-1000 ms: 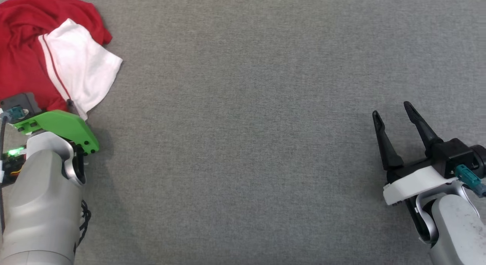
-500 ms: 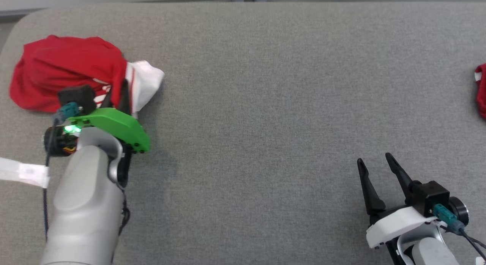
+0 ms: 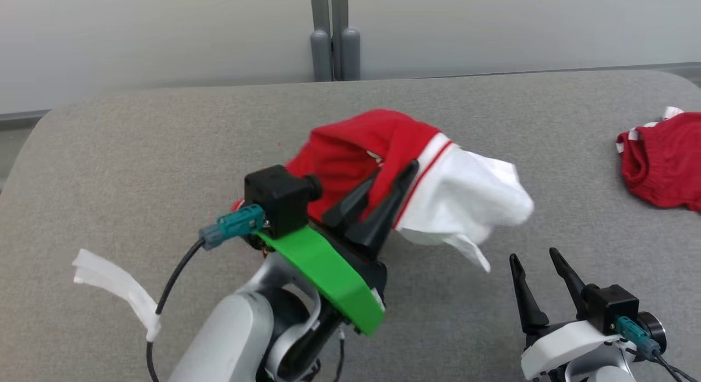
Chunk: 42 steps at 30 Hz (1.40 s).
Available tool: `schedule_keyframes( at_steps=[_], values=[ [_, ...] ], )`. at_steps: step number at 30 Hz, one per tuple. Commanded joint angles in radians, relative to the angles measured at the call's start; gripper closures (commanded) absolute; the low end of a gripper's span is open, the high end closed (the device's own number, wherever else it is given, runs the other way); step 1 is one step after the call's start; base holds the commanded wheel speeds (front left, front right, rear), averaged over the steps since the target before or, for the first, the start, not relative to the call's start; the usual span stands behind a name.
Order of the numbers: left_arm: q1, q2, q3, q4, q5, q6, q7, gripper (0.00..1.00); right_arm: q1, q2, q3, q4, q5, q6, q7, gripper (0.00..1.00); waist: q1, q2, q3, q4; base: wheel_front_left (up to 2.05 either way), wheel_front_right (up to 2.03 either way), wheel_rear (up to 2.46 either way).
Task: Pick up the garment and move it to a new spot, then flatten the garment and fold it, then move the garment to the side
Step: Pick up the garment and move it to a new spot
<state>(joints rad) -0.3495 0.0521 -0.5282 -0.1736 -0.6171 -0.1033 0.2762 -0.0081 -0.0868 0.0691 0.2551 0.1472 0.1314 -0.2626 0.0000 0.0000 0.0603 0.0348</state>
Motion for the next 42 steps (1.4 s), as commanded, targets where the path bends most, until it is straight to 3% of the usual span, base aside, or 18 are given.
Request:
schedule_keyframes(
  at_steps=[1, 6, 10, 18, 22, 25, 26, 27, 29, 31, 36, 42],
  values=[
    [0.021, 0.001, -0.019, -0.064, -0.024, 0.012, 0.024, 1.0, 0.008, 0.001, -0.005, 0.003, -0.003, -0.001, -0.003, 0.0, 0.0, 0.0, -0.011, -0.074, 0.0, 0.0, 0.0],
    [0.032, 0.0, -0.072, -0.234, -0.123, 0.072, 0.081, 1.0, 0.003, 0.011, -0.004, 0.009, -0.004, -0.001, -0.003, 0.0, 0.0, 0.0, 0.005, -0.146, 0.0, 0.0, 0.0],
    [0.002, 0.0, -0.073, -0.232, -0.181, 0.122, 0.073, 1.0, -0.012, 0.018, -0.006, 0.013, 0.005, -0.001, -0.003, 0.0, 0.0, 0.0, 0.021, -0.202, 0.0, 0.0, 0.0],
    [-0.057, 0.003, 0.032, 0.138, -0.161, 0.183, 0.007, 1.0, -0.029, 0.028, 0.001, 0.028, 0.012, -0.001, -0.003, 0.0, 0.0, 0.0, 0.068, -0.292, 0.0, 0.0, 0.0],
    [-0.12, 0.023, 0.029, 0.384, -0.105, 0.147, -0.055, 1.0, -0.046, 0.032, 0.013, 0.035, 0.017, -0.001, -0.003, 0.0, 0.0, 0.0, 0.098, -0.323, 0.0, 0.0, 0.0],
    [-0.157, 0.015, 0.019, 0.552, -0.09, 0.127, -0.123, 0.47, -0.048, 0.032, 0.017, 0.041, 0.018, -0.001, -0.003, 0.0, 0.0, 0.0, 0.112, -0.333, 0.0, 0.0, 0.0],
    [-0.176, 0.011, 0.009, 0.609, -0.074, 0.118, -0.152, 0.13, -0.051, 0.033, 0.02, 0.044, 0.018, -0.001, -0.003, 0.0, 0.0, 0.0, 0.115, -0.336, 0.0, 0.0, 0.0],
    [-0.189, 0.009, 0.002, 0.654, -0.062, 0.119, -0.177, 0.0, -0.052, 0.033, 0.022, 0.045, 0.018, -0.001, -0.003, 0.0, 0.0, 0.0, 0.117, -0.336, 0.0, 0.0, 0.0],
    [-0.219, 0.008, -0.014, 0.738, -0.017, 0.123, -0.261, 0.0, -0.056, 0.034, 0.031, 0.049, 0.016, -0.001, -0.003, 0.0, 0.0, 0.0, 0.12, -0.339, 0.0, 0.0, 0.0],
    [-0.211, 0.006, -0.006, 0.785, -0.043, 0.111, -0.329, 0.0, -0.054, 0.034, 0.029, 0.052, 0.016, -0.001, -0.003, 0.0, 0.0, 0.0, 0.114, -0.335, 0.0, 0.0, 0.0],
    [-0.152, 0.001, -0.027, 0.794, -0.033, 0.096, -0.485, 0.0, -0.028, 0.034, 0.002, 0.043, 0.006, -0.001, -0.003, 0.0, 0.0, 0.0, 0.074, -0.302, 0.0, 0.0, 0.0],
    [0.011, 0.028, 0.015, 0.696, 0.029, 0.166, -0.542, 0.0, 0.014, 0.028, -0.028, 0.012, -0.016, -0.001, -0.003, 0.0, 0.0, 0.0, 0.008, -0.249, 0.0, 0.0, 0.0]
  ],
)
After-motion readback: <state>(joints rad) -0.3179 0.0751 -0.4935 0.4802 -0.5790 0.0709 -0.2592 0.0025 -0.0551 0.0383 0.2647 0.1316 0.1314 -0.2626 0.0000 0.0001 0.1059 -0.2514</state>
